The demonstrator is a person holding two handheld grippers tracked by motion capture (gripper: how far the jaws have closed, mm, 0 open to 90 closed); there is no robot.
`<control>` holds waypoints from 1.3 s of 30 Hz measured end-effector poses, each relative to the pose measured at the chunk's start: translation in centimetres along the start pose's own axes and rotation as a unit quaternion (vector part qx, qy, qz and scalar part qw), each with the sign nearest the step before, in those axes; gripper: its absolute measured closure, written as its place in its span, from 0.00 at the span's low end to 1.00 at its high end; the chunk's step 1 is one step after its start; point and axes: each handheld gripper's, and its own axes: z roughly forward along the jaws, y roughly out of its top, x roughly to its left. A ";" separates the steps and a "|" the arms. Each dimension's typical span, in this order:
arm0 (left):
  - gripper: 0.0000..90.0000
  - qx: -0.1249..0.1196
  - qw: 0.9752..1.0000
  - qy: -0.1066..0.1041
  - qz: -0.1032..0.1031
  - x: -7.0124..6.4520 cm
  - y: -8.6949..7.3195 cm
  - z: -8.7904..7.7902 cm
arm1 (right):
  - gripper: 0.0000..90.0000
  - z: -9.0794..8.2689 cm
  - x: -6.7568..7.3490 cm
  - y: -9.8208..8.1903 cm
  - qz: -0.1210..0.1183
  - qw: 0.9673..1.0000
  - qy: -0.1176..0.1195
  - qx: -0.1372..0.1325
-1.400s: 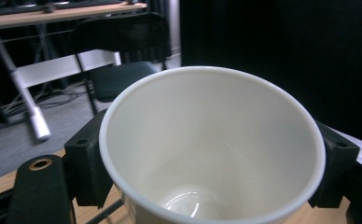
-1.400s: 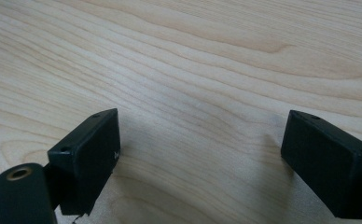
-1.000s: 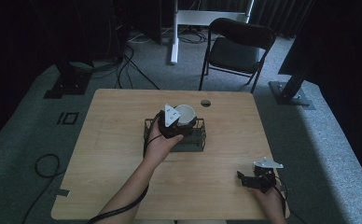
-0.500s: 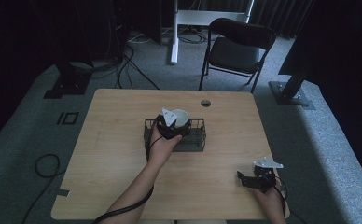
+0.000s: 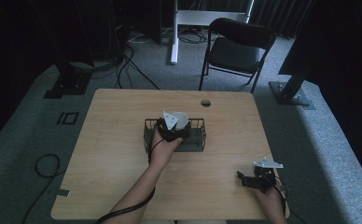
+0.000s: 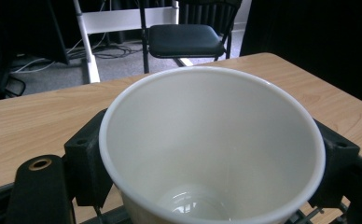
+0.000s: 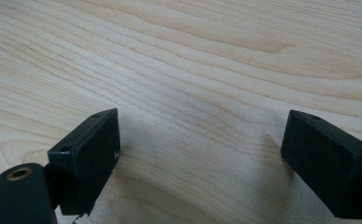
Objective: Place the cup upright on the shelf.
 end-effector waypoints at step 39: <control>0.06 0.015 0.996 -0.054 0.065 2.2 0.4 -4.0 | 0.13 0.0 0.0 0.0 0.000 1.000 0.000 0.000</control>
